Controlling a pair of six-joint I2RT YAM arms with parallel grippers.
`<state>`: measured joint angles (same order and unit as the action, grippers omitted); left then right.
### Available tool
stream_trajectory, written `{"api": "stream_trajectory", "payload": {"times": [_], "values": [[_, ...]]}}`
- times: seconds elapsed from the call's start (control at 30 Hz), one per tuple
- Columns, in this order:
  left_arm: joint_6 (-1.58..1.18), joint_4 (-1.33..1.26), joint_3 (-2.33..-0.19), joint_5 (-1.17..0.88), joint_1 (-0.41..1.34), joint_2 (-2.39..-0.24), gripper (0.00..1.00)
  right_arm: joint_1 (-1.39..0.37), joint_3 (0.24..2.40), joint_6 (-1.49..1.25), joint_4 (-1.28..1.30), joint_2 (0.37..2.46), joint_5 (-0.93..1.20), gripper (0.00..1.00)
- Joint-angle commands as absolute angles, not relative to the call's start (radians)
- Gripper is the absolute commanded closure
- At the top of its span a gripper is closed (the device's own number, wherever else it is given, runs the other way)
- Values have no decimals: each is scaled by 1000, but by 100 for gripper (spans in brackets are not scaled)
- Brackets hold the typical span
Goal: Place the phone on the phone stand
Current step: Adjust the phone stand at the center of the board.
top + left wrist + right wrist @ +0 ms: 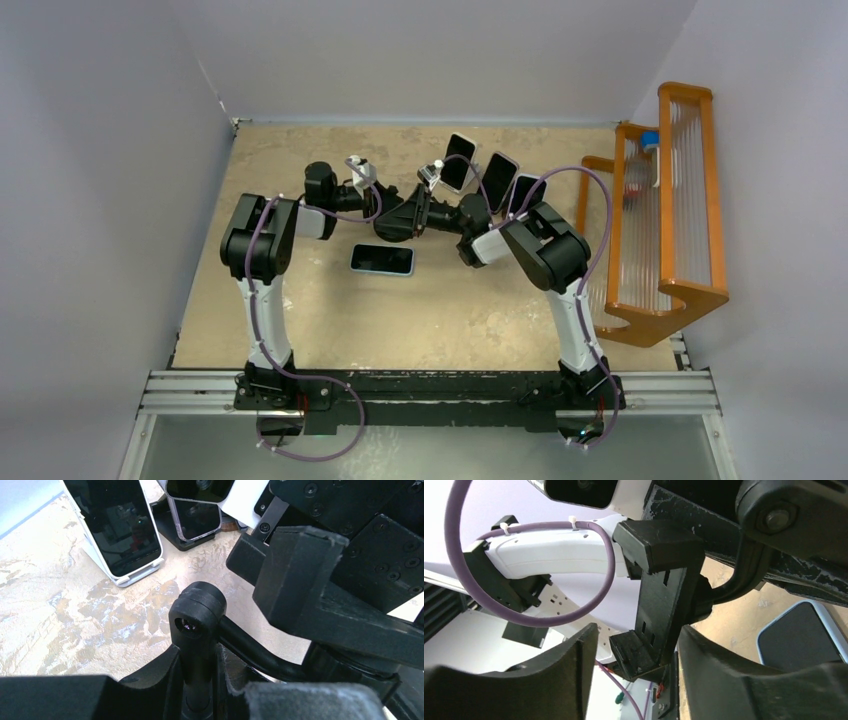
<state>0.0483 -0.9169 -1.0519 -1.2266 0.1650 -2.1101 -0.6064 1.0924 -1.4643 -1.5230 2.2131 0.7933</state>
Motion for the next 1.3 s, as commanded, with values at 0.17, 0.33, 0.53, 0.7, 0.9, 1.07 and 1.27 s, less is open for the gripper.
{"api": "stream_trajectory", "payload": {"times": [0.17, 0.33, 0.53, 0.7, 0.9, 1.07, 1.27], "values": [[73, -864, -1073, -1235, 163, -2123, 100, -598, 1165, -1506, -1925, 2233, 792, 78], [86, -822, -1092, -1254, 163, -2128, 100, -593, 1153, -1419, -1856, 2225, 826, 100], [129, -698, -1138, -1296, 162, -2136, 100, -584, 1091, -1156, -1630, 2176, 831, 100], [130, -600, -1181, -1323, 161, -2140, 100, -580, 1079, -926, -1419, 2146, 787, 100], [127, -529, -1214, -1340, 161, -2144, 100, -581, 1057, -696, -1232, 2112, 633, 100], [125, -503, -1228, -1347, 160, -2149, 100, -585, 1054, -593, -1166, 2129, 535, 100], [124, -489, -1236, -1353, 160, -2152, 100, -623, 1053, -449, -1060, 2127, 381, 100]]}}
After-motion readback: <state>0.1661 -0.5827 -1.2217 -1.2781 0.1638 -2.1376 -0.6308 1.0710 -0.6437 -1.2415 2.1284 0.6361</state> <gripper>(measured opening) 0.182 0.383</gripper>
